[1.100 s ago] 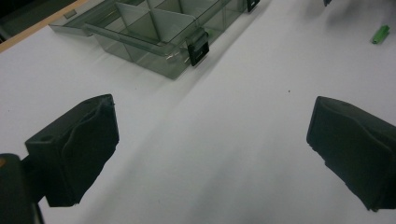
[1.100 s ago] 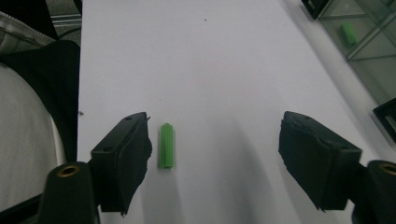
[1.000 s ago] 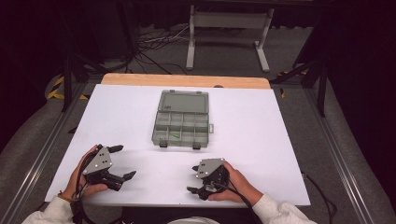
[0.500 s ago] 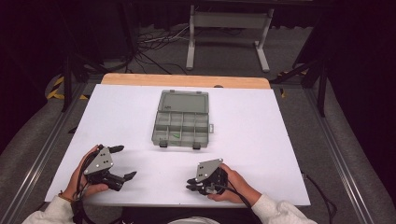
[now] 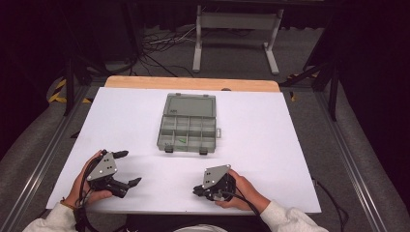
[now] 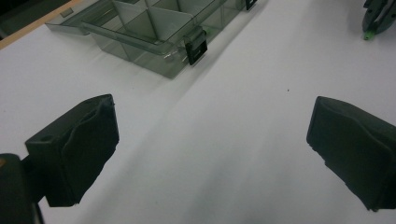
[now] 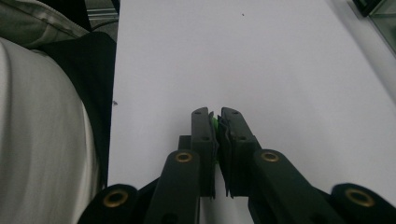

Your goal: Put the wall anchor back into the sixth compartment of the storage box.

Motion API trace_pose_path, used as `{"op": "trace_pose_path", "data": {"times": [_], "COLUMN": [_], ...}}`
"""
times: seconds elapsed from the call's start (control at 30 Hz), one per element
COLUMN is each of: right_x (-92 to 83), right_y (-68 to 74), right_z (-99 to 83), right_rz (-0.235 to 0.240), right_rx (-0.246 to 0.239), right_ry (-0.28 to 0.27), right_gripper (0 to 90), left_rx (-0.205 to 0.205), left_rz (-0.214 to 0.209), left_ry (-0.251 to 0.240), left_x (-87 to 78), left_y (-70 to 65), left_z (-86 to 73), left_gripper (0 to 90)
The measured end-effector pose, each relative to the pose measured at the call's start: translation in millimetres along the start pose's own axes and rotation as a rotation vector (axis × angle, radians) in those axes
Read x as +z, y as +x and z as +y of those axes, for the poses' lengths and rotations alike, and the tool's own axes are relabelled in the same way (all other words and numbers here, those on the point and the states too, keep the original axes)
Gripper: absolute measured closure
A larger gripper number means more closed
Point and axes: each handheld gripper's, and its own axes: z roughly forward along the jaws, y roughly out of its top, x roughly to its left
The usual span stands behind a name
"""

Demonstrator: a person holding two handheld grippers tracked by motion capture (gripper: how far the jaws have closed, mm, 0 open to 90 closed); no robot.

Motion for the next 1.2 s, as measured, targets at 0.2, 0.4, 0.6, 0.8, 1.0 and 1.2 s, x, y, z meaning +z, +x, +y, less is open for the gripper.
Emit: {"op": "trace_pose_path", "data": {"times": [0.2,0.4,0.6,0.8,1.0,1.2], "right_x": [-2.0,-9.0,-13.1,-12.9,-15.6,-18.4], "right_y": [-1.6,-4.1,-6.4,-10.4,-13.7,-18.6], "right_z": [-0.1,0.5,1.3,4.0,5.8,9.7], "right_rz": [-0.022,-0.075,-0.099,-0.122,-0.138,-0.158], "right_rx": [0.007,0.021,0.034,0.042,0.052,0.062], "right_ry": [-0.004,-0.051,-0.068,-0.078,-0.093,-0.109], "right_gripper": [85.3,85.4,85.4,85.4,85.4,85.4], "left_rx": [0.001,-0.002,-0.004,0.0,0.005,0.003], "left_rz": [-0.001,0.001,-0.003,-0.003,0.001,0.005], "left_ry": [0.0,-0.001,-0.003,0.002,0.007,0.006], "left_x": [0.1,-0.1,0.2,0.8,1.1,1.3], "left_y": [0.0,-0.4,-0.8,-0.5,-0.3,-0.1], "left_z": [0.1,0.1,0.4,0.3,0.2,0.2], "left_gripper": [3.2,3.2,3.3,3.2,3.3,3.1]}}
